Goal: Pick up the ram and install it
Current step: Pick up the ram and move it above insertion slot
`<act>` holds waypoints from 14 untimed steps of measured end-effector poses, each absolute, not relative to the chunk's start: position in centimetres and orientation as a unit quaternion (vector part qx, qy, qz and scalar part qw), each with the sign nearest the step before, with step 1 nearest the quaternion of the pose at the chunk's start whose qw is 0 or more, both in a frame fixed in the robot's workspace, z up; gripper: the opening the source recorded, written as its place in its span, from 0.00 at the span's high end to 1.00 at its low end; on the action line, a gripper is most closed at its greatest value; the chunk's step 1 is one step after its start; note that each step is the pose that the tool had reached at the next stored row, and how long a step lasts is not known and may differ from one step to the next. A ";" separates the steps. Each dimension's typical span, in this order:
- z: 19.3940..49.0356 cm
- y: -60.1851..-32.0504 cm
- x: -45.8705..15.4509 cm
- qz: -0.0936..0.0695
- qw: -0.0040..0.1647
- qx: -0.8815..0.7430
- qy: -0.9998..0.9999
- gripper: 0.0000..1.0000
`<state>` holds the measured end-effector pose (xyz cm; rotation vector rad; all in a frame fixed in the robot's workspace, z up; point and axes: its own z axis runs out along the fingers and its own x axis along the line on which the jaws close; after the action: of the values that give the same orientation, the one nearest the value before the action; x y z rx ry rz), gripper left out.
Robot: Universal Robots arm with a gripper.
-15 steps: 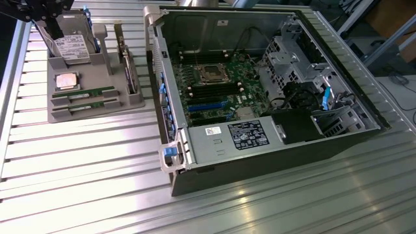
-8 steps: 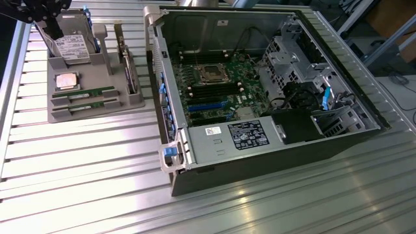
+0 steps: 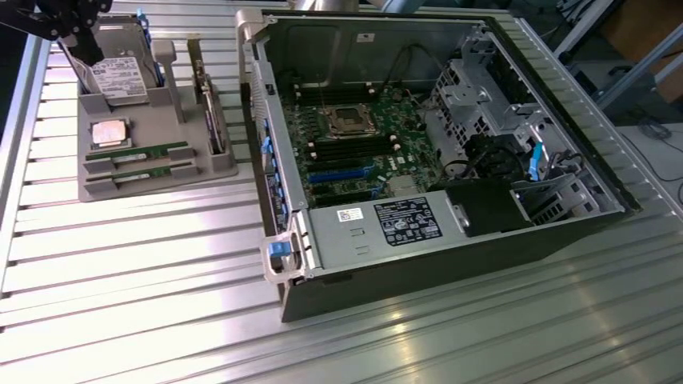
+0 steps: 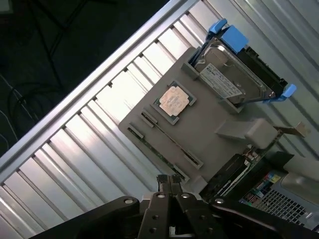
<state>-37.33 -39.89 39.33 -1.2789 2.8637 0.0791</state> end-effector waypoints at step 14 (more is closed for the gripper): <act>39.3 -39.9 -37.3 0.025 -0.001 -0.529 0.848 0.90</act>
<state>-37.33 -39.89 39.33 -1.6644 2.6664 0.0794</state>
